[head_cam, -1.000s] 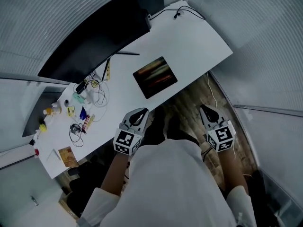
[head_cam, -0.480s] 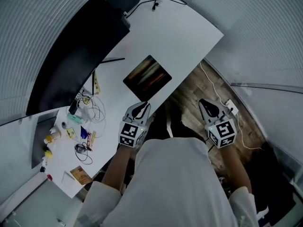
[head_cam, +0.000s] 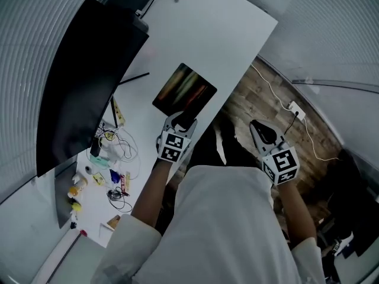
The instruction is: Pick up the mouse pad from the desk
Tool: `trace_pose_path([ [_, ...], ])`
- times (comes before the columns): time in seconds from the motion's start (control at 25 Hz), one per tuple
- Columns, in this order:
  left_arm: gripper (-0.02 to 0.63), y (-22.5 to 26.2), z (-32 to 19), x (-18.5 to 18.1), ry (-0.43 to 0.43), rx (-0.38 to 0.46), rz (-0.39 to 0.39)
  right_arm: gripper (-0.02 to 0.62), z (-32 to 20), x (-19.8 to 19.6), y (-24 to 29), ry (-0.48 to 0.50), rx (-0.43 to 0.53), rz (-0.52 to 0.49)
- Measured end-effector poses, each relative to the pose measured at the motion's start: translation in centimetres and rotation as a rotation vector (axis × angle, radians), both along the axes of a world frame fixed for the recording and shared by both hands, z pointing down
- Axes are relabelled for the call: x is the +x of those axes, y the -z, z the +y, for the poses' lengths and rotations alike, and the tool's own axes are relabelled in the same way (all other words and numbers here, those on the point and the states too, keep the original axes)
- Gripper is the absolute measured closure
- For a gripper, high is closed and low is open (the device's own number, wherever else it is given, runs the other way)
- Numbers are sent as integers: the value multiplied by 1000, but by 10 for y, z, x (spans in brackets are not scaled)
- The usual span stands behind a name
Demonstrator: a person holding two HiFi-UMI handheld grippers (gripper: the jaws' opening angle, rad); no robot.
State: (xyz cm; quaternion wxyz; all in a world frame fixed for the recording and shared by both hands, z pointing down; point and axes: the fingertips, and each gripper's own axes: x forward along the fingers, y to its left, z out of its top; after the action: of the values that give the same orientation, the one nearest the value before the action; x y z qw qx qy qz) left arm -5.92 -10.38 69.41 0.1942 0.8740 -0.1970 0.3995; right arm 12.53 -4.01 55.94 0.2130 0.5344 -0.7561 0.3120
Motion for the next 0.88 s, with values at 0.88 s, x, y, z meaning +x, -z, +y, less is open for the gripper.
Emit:
trace_pose_path([
  [0.88, 286, -108, -3, -8, -178, -11, -255, 555, 42, -3, -26, -122, -105, -20],
])
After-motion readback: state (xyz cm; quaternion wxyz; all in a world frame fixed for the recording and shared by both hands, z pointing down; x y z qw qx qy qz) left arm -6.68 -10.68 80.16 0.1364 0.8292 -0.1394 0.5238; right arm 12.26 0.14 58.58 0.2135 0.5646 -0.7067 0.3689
